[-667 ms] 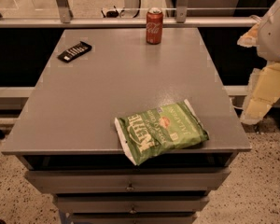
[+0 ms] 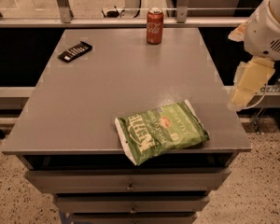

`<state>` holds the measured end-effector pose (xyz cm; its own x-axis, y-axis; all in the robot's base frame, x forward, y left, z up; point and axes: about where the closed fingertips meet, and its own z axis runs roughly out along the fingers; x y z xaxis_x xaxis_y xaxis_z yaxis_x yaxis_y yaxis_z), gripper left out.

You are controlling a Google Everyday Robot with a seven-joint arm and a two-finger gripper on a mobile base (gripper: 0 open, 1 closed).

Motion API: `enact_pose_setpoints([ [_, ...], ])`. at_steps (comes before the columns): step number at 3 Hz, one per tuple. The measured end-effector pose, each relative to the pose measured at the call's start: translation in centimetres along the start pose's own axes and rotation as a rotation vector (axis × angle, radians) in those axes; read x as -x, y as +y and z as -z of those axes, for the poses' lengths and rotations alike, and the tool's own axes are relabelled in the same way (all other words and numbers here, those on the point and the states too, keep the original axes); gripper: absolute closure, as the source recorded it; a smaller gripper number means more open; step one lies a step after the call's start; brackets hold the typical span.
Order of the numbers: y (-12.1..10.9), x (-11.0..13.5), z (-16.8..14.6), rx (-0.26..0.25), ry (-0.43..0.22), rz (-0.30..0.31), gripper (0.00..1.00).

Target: Knock coke can over

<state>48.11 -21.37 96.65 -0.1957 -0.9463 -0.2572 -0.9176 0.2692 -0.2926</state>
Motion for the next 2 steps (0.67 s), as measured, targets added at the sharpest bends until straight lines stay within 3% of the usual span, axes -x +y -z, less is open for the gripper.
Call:
enact_pose_setpoints([
  [1, -5.6, 0.7, -3.2, -0.054, -0.073, -0.012, 0.00],
  [2, -13.9, 1.9, -7.8, -0.120, -0.198, -0.031, 0.00],
])
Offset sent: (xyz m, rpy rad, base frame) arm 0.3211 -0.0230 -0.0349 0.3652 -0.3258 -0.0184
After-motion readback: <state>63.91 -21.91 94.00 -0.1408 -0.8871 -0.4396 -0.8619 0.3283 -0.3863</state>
